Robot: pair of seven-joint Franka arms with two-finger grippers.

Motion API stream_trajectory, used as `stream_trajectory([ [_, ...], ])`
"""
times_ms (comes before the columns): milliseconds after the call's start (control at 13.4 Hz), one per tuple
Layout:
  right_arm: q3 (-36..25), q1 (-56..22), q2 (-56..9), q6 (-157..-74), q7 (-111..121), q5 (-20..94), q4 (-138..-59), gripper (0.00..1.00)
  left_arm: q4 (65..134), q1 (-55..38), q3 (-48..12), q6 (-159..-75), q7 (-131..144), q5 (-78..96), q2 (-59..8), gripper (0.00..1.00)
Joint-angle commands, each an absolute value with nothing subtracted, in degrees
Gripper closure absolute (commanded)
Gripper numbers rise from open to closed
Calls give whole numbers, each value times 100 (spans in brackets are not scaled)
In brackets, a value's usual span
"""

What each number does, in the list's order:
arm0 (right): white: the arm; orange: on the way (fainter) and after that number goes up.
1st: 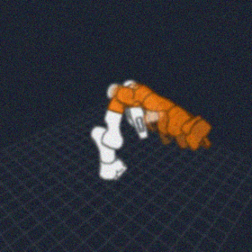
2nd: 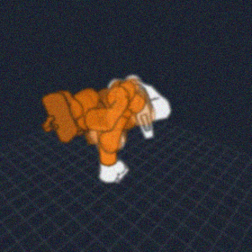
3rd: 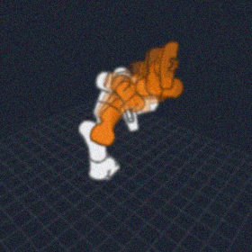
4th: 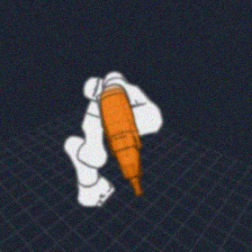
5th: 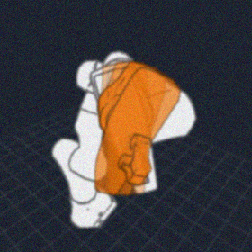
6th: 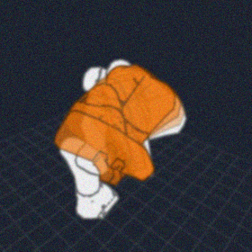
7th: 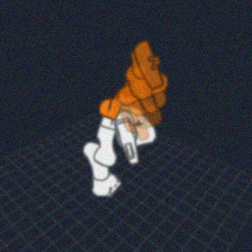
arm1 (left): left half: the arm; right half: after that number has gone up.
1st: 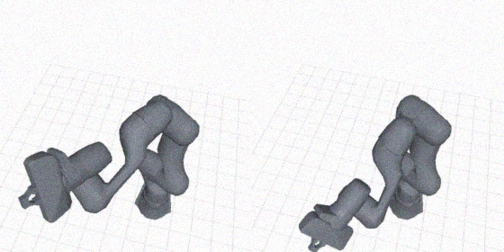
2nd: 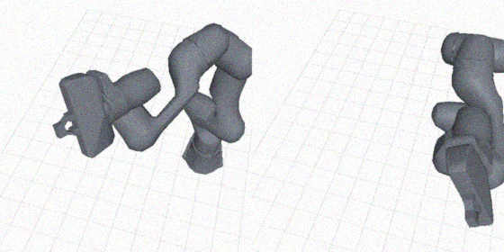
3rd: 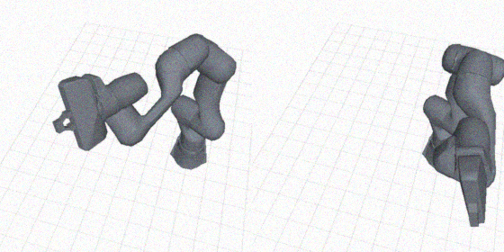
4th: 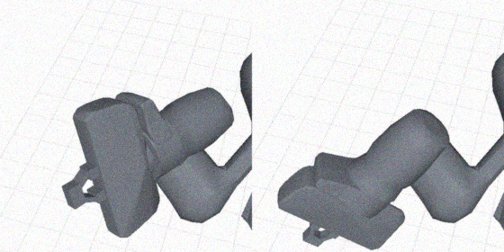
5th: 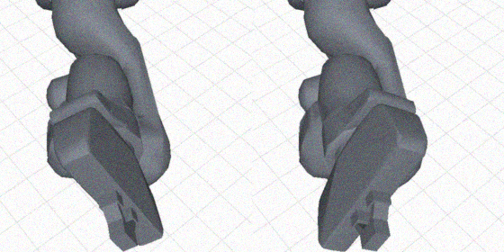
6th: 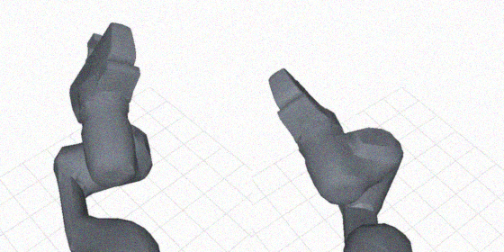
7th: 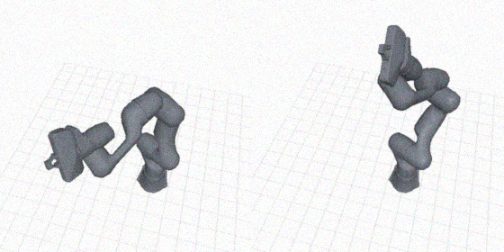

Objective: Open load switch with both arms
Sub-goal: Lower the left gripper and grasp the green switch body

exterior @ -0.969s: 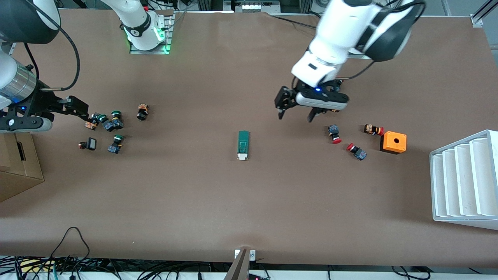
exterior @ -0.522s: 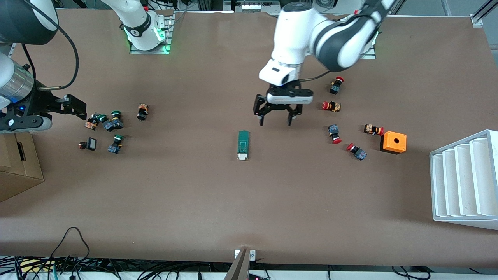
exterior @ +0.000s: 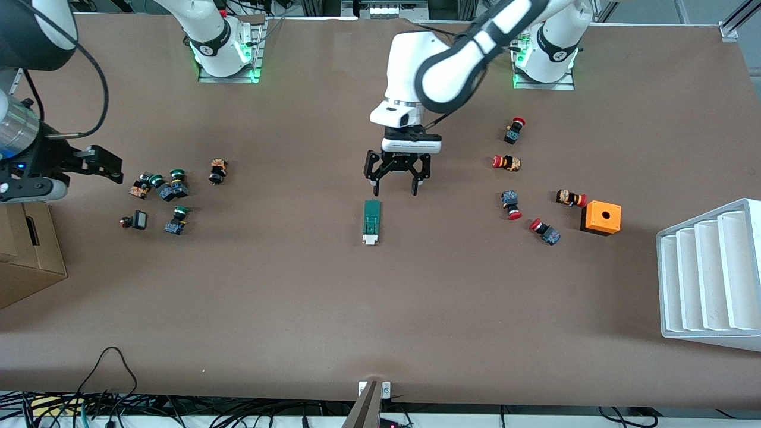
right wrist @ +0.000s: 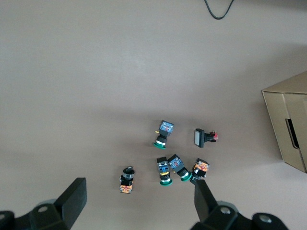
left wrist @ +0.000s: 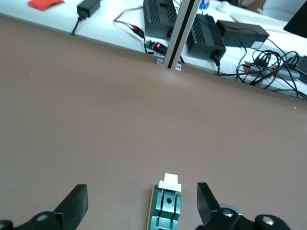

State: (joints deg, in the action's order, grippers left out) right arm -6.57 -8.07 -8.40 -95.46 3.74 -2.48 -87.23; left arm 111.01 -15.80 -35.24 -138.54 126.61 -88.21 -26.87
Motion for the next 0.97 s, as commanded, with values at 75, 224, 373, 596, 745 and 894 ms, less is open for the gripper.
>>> stream_trajectory([
  [75, -633, -729, -870, -9431, 501, -317, -8587, 1, 10942, -2100, -3498, -12896, 13901, -10104, -3312, 0],
  [224, -642, -695, -870, -9230, 440, -343, -8596, 1, 10934, -2293, -3489, -12534, 14290, -10597, -3567, 0],
  [373, -642, -572, -870, -9246, 360, -299, -8587, 1, 10925, -2486, -3454, -12289, 14492, -10932, -3831, 0],
  [596, -642, -554, -1046, -9272, 246, -316, -8587, 1, 10811, -2803, -3445, -11621, 14896, -11512, -4305, 0],
  [745, -633, -545, -1177, -9342, 439, -325, -8587, 1, 10732, -2952, -3411, -11436, 14924, -11522, -4508, 0],
  [894, -615, -606, -1580, -9369, 309, -255, -8246, 1, 10592, -3285, -3183, -11154, 14941, -11531, -4745, 0],
])
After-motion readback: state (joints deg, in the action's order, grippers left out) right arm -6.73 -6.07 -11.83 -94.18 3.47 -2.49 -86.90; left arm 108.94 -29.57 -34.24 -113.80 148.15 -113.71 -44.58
